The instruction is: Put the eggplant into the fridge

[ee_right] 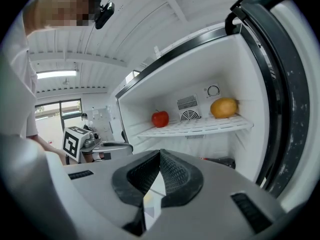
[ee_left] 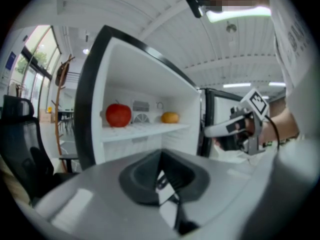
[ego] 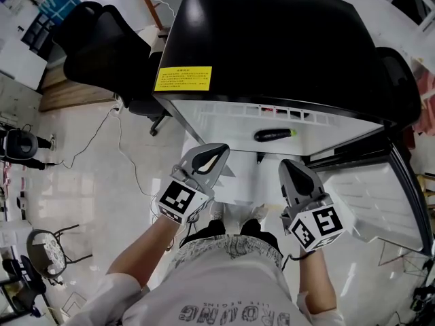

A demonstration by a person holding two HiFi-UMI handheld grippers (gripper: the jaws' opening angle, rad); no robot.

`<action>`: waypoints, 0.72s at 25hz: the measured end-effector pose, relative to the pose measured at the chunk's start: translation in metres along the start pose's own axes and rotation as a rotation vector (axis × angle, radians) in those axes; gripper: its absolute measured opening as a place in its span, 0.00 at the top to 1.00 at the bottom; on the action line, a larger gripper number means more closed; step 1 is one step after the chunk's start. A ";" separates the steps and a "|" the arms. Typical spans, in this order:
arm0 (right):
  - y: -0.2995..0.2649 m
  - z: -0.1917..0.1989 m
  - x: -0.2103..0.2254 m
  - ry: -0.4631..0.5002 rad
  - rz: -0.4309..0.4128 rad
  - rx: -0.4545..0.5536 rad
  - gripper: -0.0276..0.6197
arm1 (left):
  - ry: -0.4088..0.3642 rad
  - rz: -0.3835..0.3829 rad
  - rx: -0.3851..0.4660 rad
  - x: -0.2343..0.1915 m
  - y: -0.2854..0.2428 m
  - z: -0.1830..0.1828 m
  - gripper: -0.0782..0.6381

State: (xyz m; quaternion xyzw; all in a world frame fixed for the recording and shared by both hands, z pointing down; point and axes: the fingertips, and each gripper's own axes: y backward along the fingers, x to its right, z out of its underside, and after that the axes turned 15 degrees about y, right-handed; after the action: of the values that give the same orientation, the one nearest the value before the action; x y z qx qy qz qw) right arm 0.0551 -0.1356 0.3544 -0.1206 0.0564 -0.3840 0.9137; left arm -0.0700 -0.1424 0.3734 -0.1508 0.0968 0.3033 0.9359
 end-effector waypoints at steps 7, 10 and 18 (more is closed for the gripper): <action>-0.001 -0.007 -0.003 0.009 0.021 0.009 0.95 | -0.012 0.030 0.006 0.006 0.006 -0.006 0.88; -0.001 -0.006 -0.003 0.011 0.024 0.007 0.95 | -0.013 0.041 0.013 0.009 0.007 -0.008 0.88; -0.001 -0.010 -0.005 0.022 0.027 -0.002 0.96 | -0.009 0.048 0.023 0.011 0.010 -0.011 0.88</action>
State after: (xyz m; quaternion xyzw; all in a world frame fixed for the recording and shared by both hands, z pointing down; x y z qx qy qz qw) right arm 0.0489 -0.1345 0.3455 -0.1164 0.0683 -0.3731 0.9179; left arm -0.0681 -0.1328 0.3575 -0.1364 0.0995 0.3254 0.9304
